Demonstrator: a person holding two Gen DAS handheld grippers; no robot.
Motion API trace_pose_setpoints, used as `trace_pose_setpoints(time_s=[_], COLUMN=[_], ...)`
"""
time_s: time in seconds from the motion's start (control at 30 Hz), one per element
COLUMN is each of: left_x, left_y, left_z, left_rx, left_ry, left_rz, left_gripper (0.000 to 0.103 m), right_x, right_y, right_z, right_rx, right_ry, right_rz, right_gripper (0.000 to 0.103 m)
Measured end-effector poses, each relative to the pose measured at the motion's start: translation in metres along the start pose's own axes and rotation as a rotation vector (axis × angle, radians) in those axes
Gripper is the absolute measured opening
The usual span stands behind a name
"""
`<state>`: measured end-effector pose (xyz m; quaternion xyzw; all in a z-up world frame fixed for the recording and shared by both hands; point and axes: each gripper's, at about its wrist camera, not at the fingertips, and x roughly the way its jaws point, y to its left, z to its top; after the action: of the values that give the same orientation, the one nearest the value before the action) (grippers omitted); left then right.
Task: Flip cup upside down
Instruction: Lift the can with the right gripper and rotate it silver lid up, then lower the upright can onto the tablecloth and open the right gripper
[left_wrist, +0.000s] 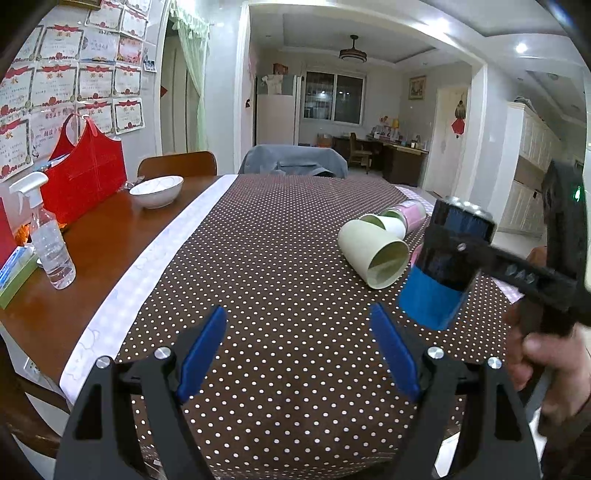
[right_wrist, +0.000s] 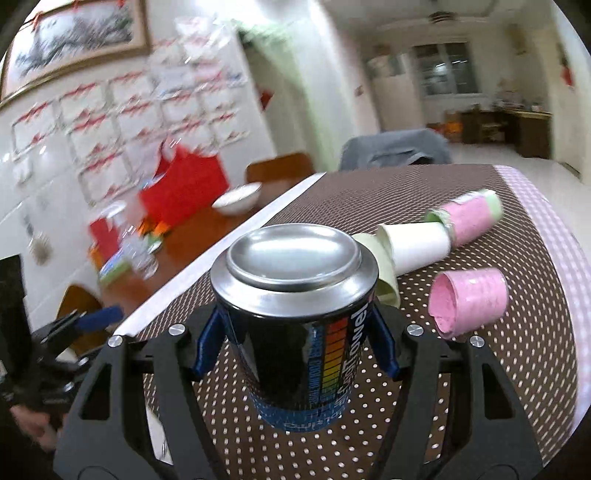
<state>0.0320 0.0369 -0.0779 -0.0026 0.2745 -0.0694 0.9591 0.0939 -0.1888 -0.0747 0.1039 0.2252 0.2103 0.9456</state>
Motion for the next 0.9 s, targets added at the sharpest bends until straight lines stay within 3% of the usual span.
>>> trace_pose_setpoints(time_s=[0.17, 0.37, 0.6, 0.73, 0.9], left_x=[-0.003, -0.002, -0.004, -0.006, -0.01], left_y=[-0.001, 0.006, 0.008, 0.006, 0.004], left_z=[-0.002, -0.004, -0.005, -0.004, -0.003], left_rx=[-0.001, -0.024, -0.028, -0.024, -0.023], left_ry=[-0.002, 0.001, -0.002, -0.005, -0.014], left_rz=[0.001, 0.006, 0.003, 0.005, 0.006], left_gripper=[0.079, 0.079, 0.079, 0.079, 0.079], right_x=[0.01, 0.027, 0.034, 0.024, 0.007], right_y=[0.007, 0.016, 0.023, 0.026, 0.029], right_z=[-0.012, -0.02, -0.027, -0.029, -0.024], right_rx=[-0.011, -0.072, -0.106, -0.104, -0.087], right_ry=[-0.038, -0.003, 0.023, 0.002, -0.027], right_rz=[-0.11, -0.201, -0.23, -0.234, -0.212], right_gripper=[0.066, 0.066, 0.067, 0.096, 0.097])
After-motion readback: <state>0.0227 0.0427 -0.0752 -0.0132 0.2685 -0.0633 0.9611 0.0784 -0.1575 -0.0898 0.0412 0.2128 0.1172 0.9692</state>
